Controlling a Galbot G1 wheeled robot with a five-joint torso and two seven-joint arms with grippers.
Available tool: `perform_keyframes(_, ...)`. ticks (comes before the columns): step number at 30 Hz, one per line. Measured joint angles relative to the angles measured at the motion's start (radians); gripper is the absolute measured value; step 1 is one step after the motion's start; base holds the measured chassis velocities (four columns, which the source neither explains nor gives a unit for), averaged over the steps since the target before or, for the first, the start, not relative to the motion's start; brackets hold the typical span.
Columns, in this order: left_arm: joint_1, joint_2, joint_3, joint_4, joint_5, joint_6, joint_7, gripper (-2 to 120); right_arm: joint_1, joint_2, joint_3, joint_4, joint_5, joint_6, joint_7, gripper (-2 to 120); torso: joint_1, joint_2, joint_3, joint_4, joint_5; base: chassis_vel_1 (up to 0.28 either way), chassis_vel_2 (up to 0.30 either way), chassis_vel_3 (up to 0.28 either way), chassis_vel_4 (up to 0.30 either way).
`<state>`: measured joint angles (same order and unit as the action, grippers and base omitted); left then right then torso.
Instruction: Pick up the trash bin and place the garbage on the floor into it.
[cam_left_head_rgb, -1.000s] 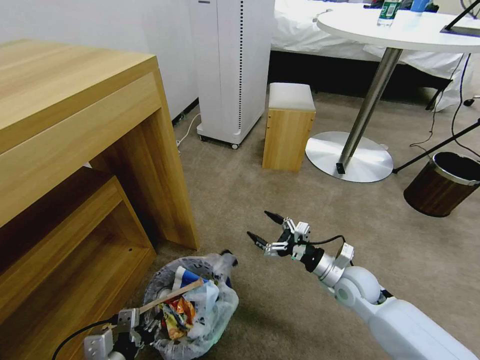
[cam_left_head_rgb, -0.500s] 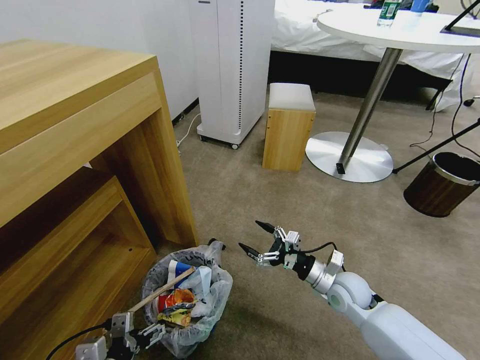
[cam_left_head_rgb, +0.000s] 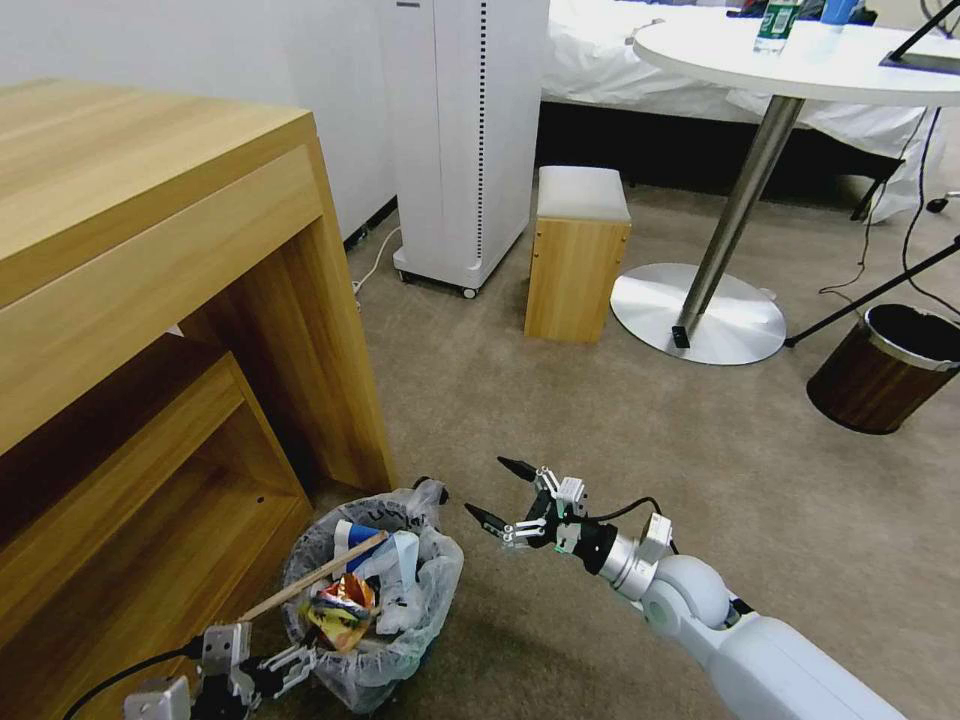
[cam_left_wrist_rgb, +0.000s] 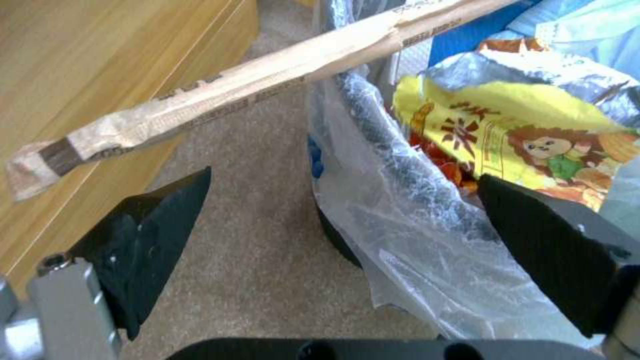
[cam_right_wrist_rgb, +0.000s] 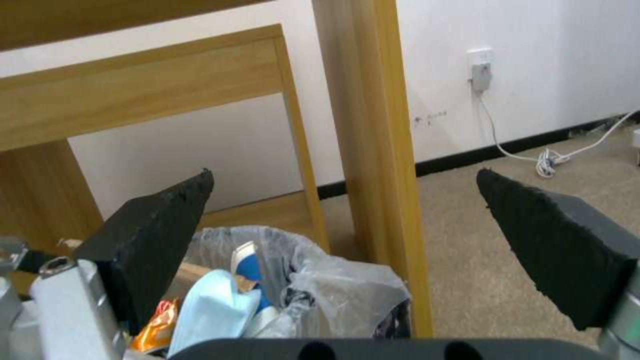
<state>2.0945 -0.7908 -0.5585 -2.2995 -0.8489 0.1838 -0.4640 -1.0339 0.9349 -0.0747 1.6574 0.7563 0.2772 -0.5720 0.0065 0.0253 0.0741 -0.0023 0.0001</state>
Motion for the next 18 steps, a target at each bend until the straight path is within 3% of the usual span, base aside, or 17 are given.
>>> perform_keyframes(8,0.053,-0.056,-0.019,-0.013,0.054,0.001,0.015,100,0.028,-0.012,-0.022,0.005,0.022,0.002,0.007,100,0.0,0.0,0.0,0.0001,0.0,0.0,0.0,0.0,0.0)
perform_keyframes(18,0.2,-0.148,-0.135,-0.078,0.116,0.001,0.05,100,0.063,-0.035,-0.028,0.01,0.054,0.009,0.017,100,0.0,0.0,0.0,0.0002,0.0002,0.0,0.0,0.0,0.0)
